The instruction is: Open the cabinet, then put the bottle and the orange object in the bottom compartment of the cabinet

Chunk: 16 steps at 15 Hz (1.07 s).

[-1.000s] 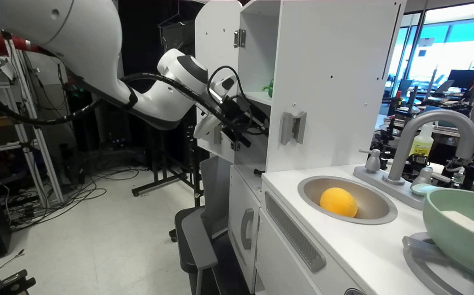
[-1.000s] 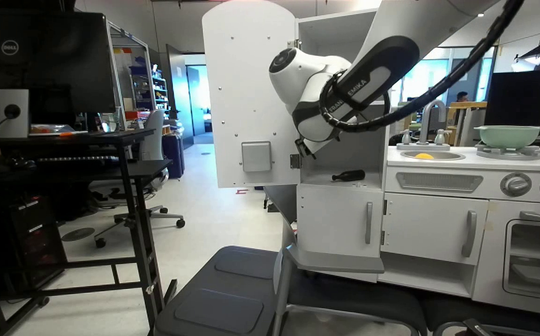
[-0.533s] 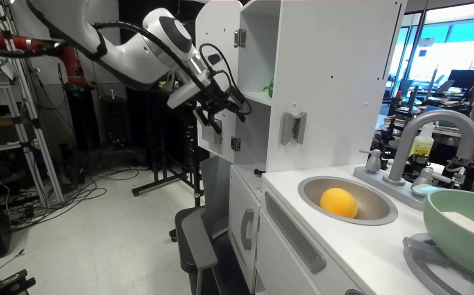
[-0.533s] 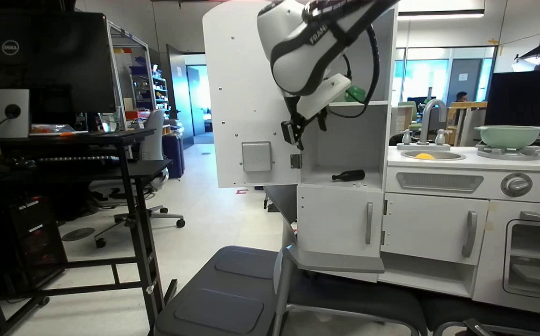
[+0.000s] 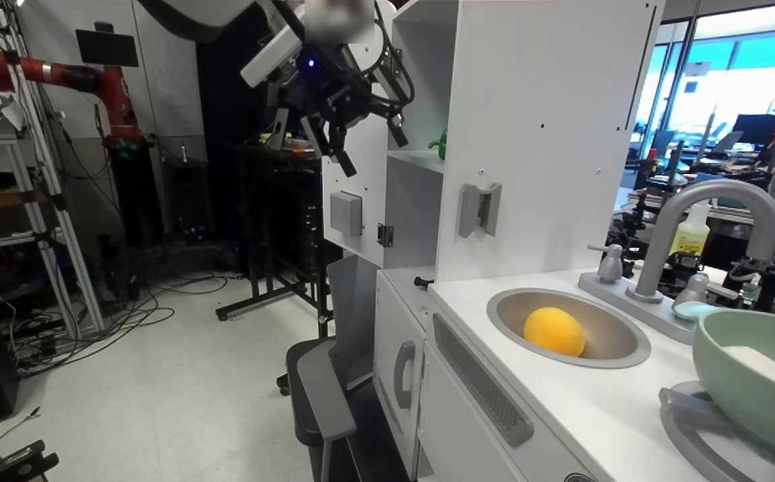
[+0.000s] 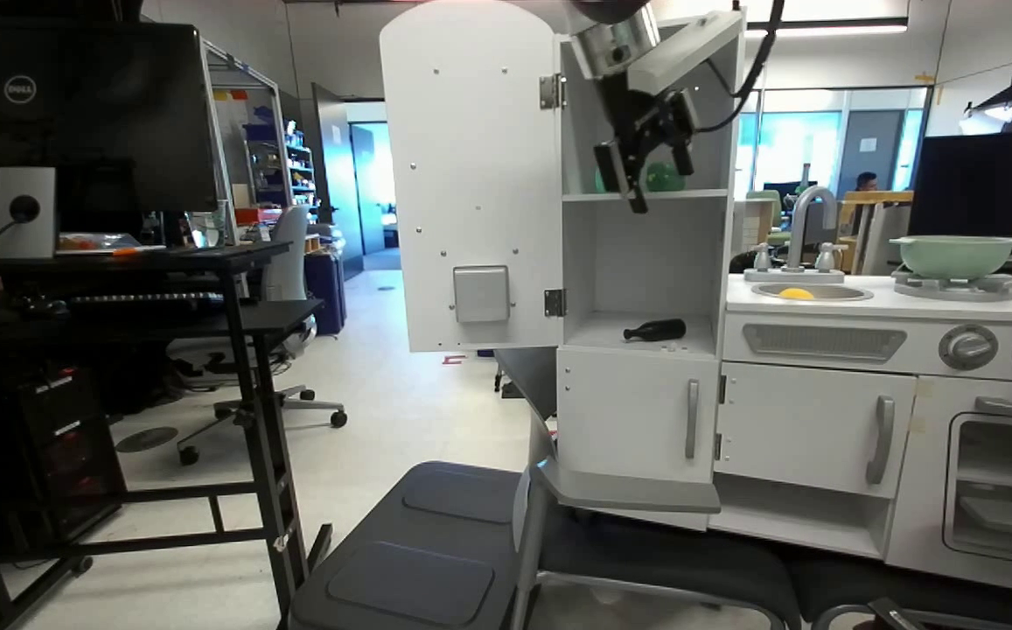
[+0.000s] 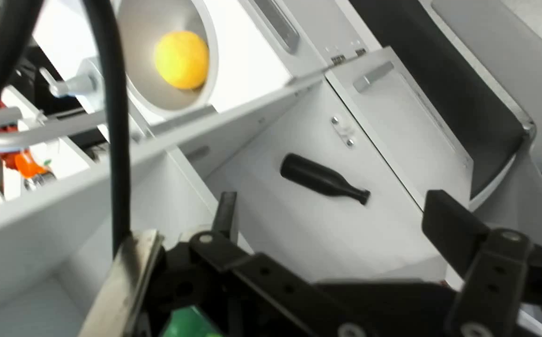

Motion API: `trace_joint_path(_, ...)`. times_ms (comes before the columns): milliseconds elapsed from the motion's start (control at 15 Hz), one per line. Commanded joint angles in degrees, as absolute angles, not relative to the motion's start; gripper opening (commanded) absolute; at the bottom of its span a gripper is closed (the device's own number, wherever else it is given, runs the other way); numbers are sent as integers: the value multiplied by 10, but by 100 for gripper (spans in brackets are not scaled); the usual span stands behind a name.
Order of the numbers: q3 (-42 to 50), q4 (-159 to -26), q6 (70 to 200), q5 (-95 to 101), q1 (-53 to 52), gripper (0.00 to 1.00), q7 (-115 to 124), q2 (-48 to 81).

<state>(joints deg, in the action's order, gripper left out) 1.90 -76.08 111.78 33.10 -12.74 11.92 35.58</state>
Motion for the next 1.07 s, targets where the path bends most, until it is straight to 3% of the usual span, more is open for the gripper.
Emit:
trace_joint_path(0,31,-886,1100,299,-90,100,108,250)
trace_joint_path(400,43,-1000,1107,298,-24,100,58,160)
trace_joint_path(1000,86,-994,1251,190,70,100,116,229)
